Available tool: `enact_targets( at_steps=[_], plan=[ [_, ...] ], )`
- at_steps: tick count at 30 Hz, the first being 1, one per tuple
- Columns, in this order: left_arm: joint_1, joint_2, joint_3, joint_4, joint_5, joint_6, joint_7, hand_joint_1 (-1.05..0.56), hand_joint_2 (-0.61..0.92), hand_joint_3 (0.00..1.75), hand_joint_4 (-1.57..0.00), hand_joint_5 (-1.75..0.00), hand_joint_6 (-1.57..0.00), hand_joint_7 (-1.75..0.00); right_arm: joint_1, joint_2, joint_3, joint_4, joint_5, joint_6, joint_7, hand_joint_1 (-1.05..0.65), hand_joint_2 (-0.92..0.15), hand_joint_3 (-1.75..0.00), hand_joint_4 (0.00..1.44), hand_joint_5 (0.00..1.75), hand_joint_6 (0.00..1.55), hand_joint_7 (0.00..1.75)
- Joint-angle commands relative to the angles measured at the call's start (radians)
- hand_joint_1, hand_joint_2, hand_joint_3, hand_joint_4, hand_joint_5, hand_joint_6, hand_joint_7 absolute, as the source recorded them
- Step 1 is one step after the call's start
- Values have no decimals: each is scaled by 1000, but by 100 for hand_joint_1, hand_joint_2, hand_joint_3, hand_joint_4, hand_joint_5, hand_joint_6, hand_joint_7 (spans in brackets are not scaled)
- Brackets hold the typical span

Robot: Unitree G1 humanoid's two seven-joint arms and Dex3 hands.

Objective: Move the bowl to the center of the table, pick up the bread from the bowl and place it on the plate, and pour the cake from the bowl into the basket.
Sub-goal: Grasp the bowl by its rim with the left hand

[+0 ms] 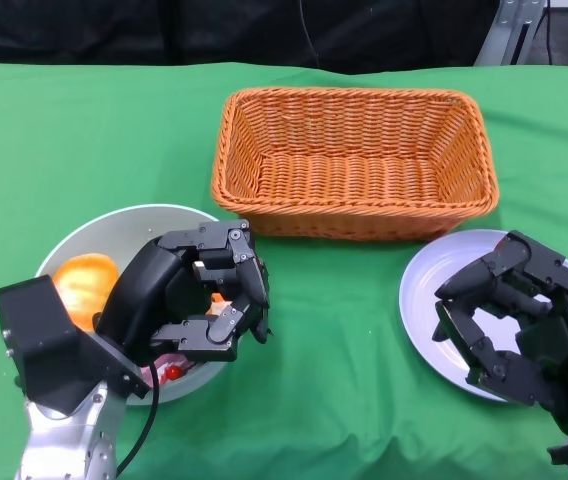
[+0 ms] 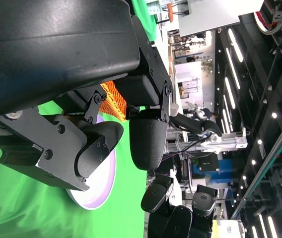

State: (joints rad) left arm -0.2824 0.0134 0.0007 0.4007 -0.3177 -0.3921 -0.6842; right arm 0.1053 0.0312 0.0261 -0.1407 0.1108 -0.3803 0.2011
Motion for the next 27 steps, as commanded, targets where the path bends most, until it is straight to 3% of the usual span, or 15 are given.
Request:
enact_targets(
  at_steps=[1,8,12,18,21,27],
  plan=[
    [-12,15,4,6,15,-18,4,5,56,118,-84,-164,-84,-140,-8,-8,1,11,8,-13,1,-22,-62,-72,73,154,68,119],
    [-36,24,45,-16,10,-42,51,-1,56,110,-79,-156,-83,-127,-14,-5,4,27,-9,-36,-4,-22,-61,-74,72,155,67,121],
    [-73,44,85,-27,17,-112,83,-12,67,72,-74,-117,-87,-77,-11,-5,9,24,-8,-36,-6,-22,-60,-76,72,155,66,122],
    [-118,74,130,-50,-12,-142,105,-34,75,41,-76,-82,-93,-21,-7,-7,12,23,-6,-37,-9,-22,-62,-73,70,155,65,123],
    [-134,87,148,-47,-23,-145,106,-36,79,28,-77,-68,-93,-8,-6,-7,13,22,-2,-32,-9,-22,-63,-71,70,156,64,124],
    [-183,154,189,43,53,-167,171,-45,86,19,-69,-53,-85,-1,-8,-6,12,30,-18,-39,-21,-22,-63,-70,71,156,65,125]
  ],
)
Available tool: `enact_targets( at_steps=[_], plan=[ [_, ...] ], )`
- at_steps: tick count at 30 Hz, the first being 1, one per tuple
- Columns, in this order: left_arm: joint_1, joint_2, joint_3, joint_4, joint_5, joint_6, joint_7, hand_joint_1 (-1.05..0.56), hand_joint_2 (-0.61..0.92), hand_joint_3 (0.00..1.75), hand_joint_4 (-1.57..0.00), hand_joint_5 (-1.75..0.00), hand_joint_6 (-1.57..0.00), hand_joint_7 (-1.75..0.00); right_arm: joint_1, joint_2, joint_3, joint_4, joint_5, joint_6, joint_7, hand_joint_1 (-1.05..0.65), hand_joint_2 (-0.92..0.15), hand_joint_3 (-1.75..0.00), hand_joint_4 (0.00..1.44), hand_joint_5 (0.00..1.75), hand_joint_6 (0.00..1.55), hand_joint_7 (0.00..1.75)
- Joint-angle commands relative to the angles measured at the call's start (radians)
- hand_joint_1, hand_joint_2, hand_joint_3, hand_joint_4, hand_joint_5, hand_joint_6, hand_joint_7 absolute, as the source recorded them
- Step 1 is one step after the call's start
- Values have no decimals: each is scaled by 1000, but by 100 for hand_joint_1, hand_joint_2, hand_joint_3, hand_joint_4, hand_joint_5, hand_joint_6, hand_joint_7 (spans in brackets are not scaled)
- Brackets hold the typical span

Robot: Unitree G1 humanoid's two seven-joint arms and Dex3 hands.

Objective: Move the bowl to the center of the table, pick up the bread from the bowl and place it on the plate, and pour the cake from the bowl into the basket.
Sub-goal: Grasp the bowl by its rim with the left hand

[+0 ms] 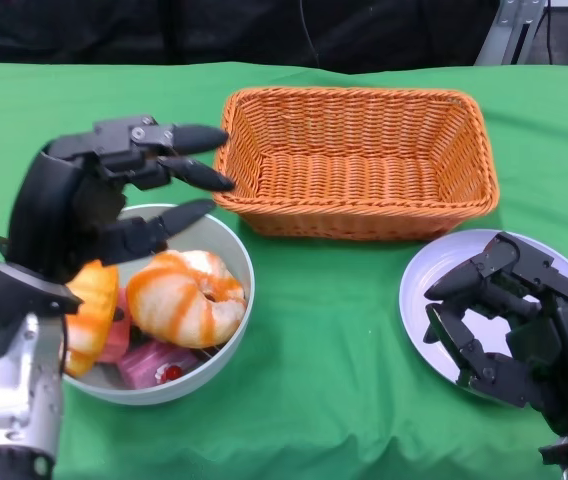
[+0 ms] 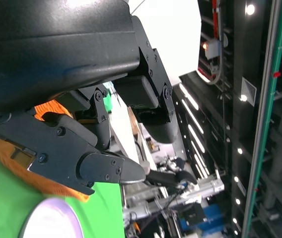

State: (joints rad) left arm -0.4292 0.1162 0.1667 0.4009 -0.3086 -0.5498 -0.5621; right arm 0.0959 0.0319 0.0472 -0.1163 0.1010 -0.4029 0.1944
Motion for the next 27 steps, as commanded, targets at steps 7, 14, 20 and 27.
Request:
enact_targets(
  at_steps=[7,14,20,27],
  plan=[
    [-74,155,28,155,215,65,230,-53,92,12,-65,-26,-70,0,0,-11,-8,16,8,-24,-2,-22,-64,-68,71,155,65,122],
    [-109,182,29,294,254,146,333,-47,92,14,-55,-14,-57,0,9,-10,-3,7,-1,-22,-11,-23,-64,-68,71,154,66,121],
    [-124,204,7,372,302,223,380,-52,92,19,-42,-5,-41,0,11,-8,0,6,2,-18,-12,-23,-65,-65,72,155,66,123],
    [-125,289,-66,290,348,436,275,-54,92,34,-19,0,-17,0,7,-8,0,10,0,-17,-14,-24,-66,-64,72,155,65,124]
  ],
)
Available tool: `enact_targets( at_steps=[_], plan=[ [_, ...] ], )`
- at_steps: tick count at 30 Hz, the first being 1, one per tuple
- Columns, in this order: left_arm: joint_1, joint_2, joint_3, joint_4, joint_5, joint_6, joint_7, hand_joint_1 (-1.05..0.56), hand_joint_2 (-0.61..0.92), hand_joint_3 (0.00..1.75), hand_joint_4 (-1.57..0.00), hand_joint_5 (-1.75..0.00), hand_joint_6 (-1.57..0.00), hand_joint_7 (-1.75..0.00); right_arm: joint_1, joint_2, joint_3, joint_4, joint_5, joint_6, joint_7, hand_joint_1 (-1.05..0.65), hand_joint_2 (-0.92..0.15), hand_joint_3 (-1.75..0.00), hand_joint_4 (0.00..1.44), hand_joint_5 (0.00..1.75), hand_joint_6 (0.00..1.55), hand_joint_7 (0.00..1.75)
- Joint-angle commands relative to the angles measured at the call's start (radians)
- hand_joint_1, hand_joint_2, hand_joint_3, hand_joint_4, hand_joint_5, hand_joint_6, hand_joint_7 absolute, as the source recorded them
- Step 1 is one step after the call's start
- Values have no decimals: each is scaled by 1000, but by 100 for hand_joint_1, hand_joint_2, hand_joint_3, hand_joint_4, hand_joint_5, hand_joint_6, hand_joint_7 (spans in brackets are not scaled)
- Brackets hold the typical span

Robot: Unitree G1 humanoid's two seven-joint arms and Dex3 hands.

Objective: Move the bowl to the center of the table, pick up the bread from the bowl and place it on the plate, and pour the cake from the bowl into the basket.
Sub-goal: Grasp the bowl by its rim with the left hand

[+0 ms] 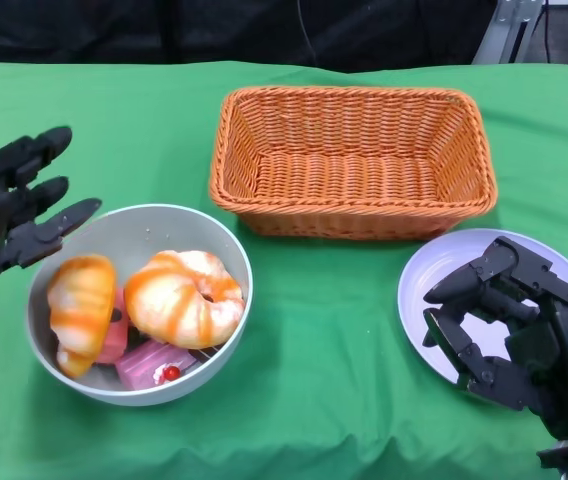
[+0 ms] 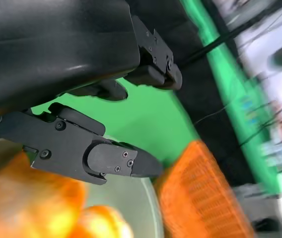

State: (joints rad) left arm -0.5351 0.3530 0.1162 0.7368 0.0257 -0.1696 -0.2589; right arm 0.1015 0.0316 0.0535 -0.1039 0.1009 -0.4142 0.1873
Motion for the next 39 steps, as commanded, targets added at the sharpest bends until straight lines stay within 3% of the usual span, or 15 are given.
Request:
enact_targets(
  at_steps=[1,10,18,22,39],
  plan=[
    [-18,58,-20,-58,17,71,-35,-54,92,32,-18,0,-17,0,2,-7,-6,-3,-1,-5,-8,-23,-65,-67,72,156,65,124],
    [-16,137,-85,-149,79,236,-82,-57,92,36,-17,0,-18,-1,7,-6,0,-10,1,-5,-8,-23,-62,-72,72,156,66,123],
    [-11,142,-87,-174,80,265,-91,-58,92,36,-16,0,-18,0,8,-7,1,-12,2,-4,-8,-22,-61,-74,71,156,66,123],
    [-60,232,-177,-178,115,400,-297,-52,92,43,-12,0,-12,0,5,-7,2,-9,2,-6,-7,-22,-61,-74,72,156,66,123],
    [-77,238,-199,-136,131,425,-325,-53,92,43,-11,0,-14,0,12,-10,3,-14,-6,-10,-10,-23,-61,-74,71,156,66,122]
  ],
)
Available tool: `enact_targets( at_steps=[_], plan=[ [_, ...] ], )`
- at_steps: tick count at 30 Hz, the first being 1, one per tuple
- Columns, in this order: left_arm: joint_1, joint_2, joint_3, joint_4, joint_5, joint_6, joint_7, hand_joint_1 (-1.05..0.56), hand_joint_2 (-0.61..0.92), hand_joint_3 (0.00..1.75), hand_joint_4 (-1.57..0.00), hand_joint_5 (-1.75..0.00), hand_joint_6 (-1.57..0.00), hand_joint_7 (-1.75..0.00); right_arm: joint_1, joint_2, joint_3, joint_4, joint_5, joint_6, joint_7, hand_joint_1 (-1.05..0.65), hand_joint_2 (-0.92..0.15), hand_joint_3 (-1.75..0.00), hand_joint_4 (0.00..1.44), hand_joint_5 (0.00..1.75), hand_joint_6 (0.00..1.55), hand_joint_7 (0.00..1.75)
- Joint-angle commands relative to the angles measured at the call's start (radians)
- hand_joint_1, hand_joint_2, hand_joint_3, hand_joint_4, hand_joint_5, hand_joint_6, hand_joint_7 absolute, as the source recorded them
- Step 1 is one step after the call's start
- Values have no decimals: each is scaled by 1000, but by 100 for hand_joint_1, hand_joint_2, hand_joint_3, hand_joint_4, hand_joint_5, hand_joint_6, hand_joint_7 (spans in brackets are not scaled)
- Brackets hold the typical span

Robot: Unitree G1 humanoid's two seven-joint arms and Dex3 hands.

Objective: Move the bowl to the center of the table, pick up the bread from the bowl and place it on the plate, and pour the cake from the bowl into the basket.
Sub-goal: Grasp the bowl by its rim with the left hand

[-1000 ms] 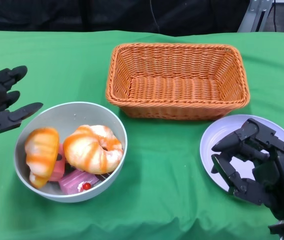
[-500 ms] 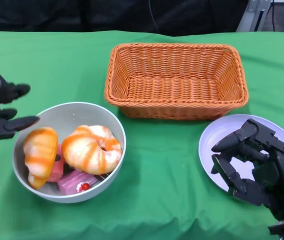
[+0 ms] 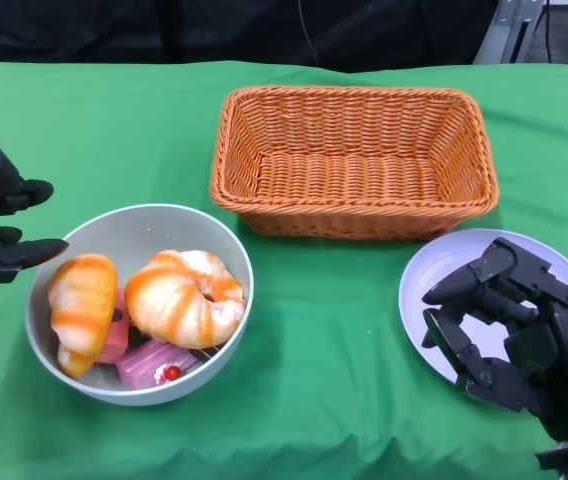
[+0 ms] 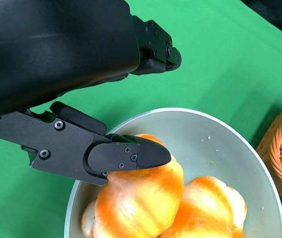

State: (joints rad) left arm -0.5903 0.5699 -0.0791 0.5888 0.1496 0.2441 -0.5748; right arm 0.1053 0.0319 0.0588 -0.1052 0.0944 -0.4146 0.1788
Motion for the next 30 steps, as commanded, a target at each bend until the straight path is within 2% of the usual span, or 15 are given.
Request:
enact_targets(
  at_steps=[1,13,17,23,30],
  plan=[
    [-23,20,-2,15,4,15,-12,-53,92,43,-10,0,-13,0,8,-11,-2,-13,0,-11,-1,-23,-61,-74,71,156,66,122],
    [-46,-10,-2,142,-22,-42,-40,-51,92,46,-7,0,-10,0,14,-8,2,-24,3,-6,-1,-23,-67,-62,71,155,66,122],
    [-57,-16,-3,180,-19,-68,-44,-51,92,46,-8,-1,-10,0,16,-7,3,-26,3,-6,-3,-23,-67,-63,72,155,66,122],
    [-80,-80,30,283,-44,-71,21,-52,92,46,-7,0,-7,0,18,-11,3,-35,-13,0,-6,-23,-64,-69,72,155,66,124],
    [-93,-97,43,334,-55,-101,32,-55,92,49,-9,-1,-8,0,20,-9,3,-36,-5,6,-1,-22,-61,-74,71,155,66,124]
  ],
)
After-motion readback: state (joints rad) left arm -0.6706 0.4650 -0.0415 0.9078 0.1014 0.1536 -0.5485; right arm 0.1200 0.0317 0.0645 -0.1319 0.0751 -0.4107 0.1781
